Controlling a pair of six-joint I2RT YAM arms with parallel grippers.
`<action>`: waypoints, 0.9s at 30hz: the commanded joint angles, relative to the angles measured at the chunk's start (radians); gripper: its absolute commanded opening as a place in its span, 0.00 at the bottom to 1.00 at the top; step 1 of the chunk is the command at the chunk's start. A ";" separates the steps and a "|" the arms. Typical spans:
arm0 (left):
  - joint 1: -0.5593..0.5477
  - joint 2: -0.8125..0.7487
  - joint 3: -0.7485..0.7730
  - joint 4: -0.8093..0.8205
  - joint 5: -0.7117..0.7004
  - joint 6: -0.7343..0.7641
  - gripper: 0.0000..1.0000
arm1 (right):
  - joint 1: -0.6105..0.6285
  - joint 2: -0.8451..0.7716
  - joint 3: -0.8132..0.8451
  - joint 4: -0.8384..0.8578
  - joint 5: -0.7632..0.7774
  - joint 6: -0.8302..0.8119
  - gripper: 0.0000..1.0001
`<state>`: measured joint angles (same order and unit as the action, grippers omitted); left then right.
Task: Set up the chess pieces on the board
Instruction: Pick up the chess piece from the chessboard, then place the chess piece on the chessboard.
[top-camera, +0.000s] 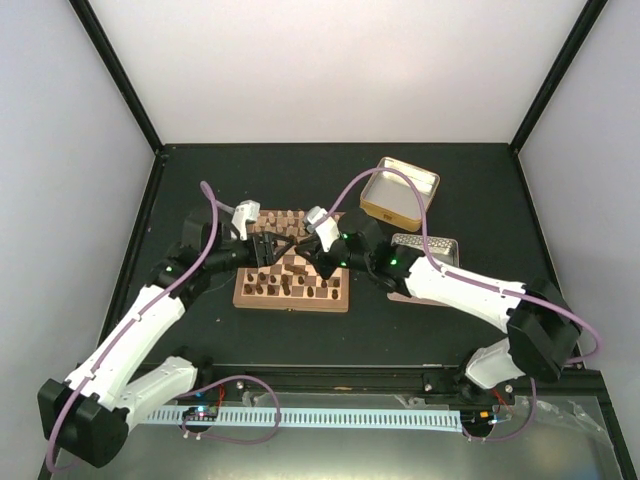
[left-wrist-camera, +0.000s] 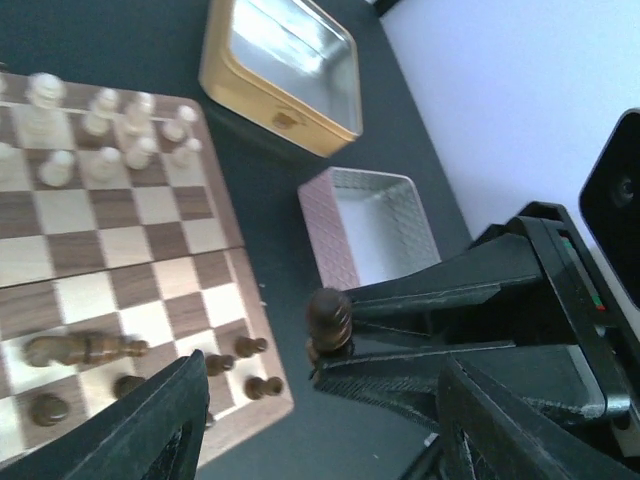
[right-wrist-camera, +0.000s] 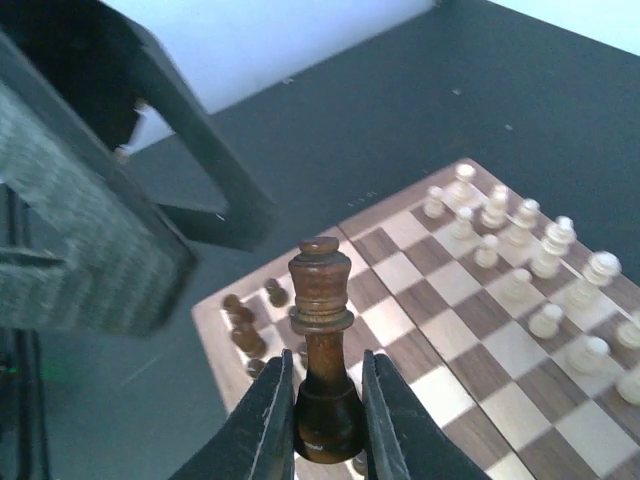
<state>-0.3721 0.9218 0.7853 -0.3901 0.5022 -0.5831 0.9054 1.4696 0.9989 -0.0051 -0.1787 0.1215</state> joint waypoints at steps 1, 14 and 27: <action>0.011 0.025 0.061 0.036 0.190 0.044 0.63 | 0.002 -0.041 -0.021 0.090 -0.138 -0.043 0.05; 0.021 0.044 0.081 0.002 0.212 0.071 0.32 | 0.002 -0.074 -0.045 0.077 -0.210 -0.079 0.05; 0.020 0.067 0.072 -0.029 0.246 0.100 0.02 | 0.001 -0.088 -0.043 0.028 -0.141 -0.005 0.28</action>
<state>-0.3515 0.9974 0.8192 -0.3939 0.7414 -0.5087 0.9047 1.4101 0.9565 0.0280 -0.3679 0.0746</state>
